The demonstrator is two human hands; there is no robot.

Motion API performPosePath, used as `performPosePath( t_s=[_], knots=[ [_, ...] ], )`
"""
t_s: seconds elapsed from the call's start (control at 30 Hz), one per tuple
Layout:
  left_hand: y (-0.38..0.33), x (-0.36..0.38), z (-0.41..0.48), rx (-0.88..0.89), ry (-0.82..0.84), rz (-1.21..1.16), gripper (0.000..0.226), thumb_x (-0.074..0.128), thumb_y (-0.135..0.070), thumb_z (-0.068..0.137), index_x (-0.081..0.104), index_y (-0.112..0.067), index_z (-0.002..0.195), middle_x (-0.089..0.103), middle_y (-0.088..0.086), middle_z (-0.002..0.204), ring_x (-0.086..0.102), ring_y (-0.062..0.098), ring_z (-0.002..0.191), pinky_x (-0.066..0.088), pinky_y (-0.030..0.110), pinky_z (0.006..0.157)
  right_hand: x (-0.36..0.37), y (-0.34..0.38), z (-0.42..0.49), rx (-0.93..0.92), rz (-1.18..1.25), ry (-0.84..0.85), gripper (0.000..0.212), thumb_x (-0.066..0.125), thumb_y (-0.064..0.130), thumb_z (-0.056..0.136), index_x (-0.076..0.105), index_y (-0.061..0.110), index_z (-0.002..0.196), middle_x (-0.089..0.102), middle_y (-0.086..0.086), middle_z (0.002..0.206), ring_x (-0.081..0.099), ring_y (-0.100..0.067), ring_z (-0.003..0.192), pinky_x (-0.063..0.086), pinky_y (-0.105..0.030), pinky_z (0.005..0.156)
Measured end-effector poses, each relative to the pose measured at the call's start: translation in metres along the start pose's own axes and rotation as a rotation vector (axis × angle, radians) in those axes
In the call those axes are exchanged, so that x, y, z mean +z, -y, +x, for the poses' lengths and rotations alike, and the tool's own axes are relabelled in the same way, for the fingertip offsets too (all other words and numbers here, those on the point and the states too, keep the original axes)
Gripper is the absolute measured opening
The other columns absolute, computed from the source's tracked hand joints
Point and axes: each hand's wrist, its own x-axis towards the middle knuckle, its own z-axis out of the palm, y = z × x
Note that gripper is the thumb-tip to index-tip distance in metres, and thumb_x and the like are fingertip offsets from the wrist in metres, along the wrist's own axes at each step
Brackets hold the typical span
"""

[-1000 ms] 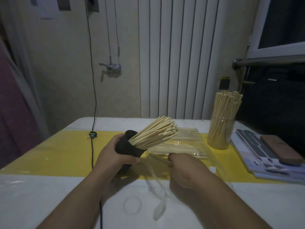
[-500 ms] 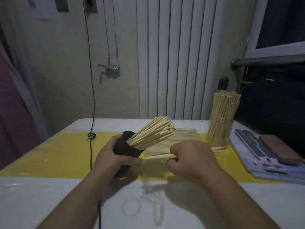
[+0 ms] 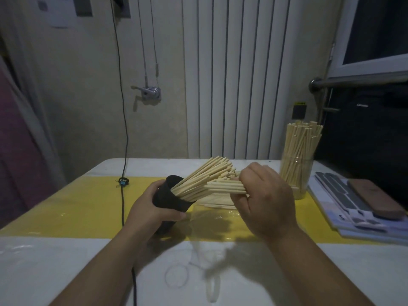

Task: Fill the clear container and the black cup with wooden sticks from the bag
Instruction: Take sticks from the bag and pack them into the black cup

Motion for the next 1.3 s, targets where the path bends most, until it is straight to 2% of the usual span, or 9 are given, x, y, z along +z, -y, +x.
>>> performPosePath(
  t_s=[0.13,0.27,0.37,0.47,0.6,0.77,0.87,1.07,1.3],
  knots=[
    [0.000,0.000,0.000,0.000,0.003,-0.004,0.079,0.086,-0.021,0.038,0.062,-0.041,0.111,0.069,-0.007,0.108,0.065,0.017,0.099,0.049,0.026,0.068,0.003,-0.002,-0.001,0.001,-0.012,-0.042,0.031,0.047,0.026,0.095,0.053,0.010,0.070,0.053,-0.007,0.074,0.044,-0.027,0.067,0.034,-0.038,0.061],
    [-0.002,0.001,-0.001,0.003,-0.001,-0.001,0.077,0.085,-0.019,0.038,0.062,-0.041,0.108,0.069,-0.010,0.106,0.064,0.013,0.097,0.048,0.023,0.066,0.002,0.000,-0.002,0.057,0.057,-0.097,0.045,0.041,0.034,0.103,0.063,0.005,0.077,0.052,-0.010,0.079,0.046,-0.026,0.067,0.040,-0.040,0.057],
    [-0.001,0.001,-0.001,0.001,0.002,0.004,0.078,0.085,-0.020,0.039,0.061,-0.041,0.110,0.068,-0.009,0.107,0.064,0.013,0.097,0.048,0.022,0.066,0.000,0.004,-0.002,0.121,0.143,-0.154,0.044,0.044,0.036,0.102,0.070,0.004,0.087,0.049,-0.009,0.083,0.046,-0.019,0.068,0.043,-0.033,0.054],
    [0.000,0.000,0.000,0.005,0.006,0.008,0.080,0.086,-0.019,0.038,0.062,-0.039,0.112,0.069,-0.009,0.107,0.065,0.014,0.098,0.049,0.020,0.065,-0.002,0.009,-0.003,0.210,0.287,-0.221,0.032,0.057,0.027,0.096,0.074,0.000,0.095,0.052,-0.007,0.090,0.048,-0.006,0.079,0.040,-0.008,0.070],
    [-0.001,0.001,0.000,0.008,0.013,0.007,0.079,0.084,-0.016,0.038,0.063,-0.038,0.111,0.070,-0.008,0.102,0.067,0.011,0.091,0.049,0.014,0.059,-0.004,0.010,0.001,0.401,0.436,-0.231,0.022,0.062,0.021,0.093,0.076,0.004,0.094,0.062,-0.006,0.090,0.056,0.008,0.086,0.038,-0.002,0.073],
    [-0.001,0.002,-0.001,0.014,0.032,0.031,0.078,0.085,-0.015,0.037,0.065,-0.039,0.109,0.072,-0.011,0.097,0.068,0.011,0.088,0.051,0.018,0.060,-0.010,0.020,0.006,0.634,0.690,-0.196,0.028,0.053,0.008,0.100,0.071,0.006,0.079,0.066,-0.014,0.075,0.064,0.002,0.064,0.042,-0.003,0.065],
    [-0.003,0.002,-0.002,0.019,0.044,0.036,0.077,0.084,-0.013,0.037,0.066,-0.040,0.106,0.072,-0.012,0.095,0.069,0.011,0.087,0.052,0.020,0.060,-0.008,0.021,0.007,0.701,0.792,-0.132,0.022,0.060,0.013,0.096,0.069,0.007,0.077,0.066,-0.007,0.064,0.061,-0.006,0.054,0.048,-0.016,0.056],
    [-0.003,0.003,-0.002,0.034,0.049,0.088,0.077,0.084,-0.016,0.036,0.065,-0.047,0.104,0.072,-0.014,0.099,0.068,0.013,0.093,0.059,0.035,0.075,-0.001,0.014,0.005,0.778,0.740,-0.017,0.024,0.069,0.026,0.090,0.064,0.015,0.069,0.066,0.002,0.065,0.063,-0.012,0.060,0.052,-0.031,0.058],
    [-0.004,0.003,-0.003,0.051,0.065,0.116,0.077,0.085,-0.017,0.034,0.064,-0.051,0.101,0.073,-0.014,0.100,0.069,0.011,0.093,0.059,0.045,0.084,0.007,0.006,0.002,0.834,0.708,0.026,0.026,0.072,0.027,0.088,0.067,0.016,0.064,0.057,0.003,0.101,0.058,0.001,0.084,0.043,-0.014,0.076]
  ],
)
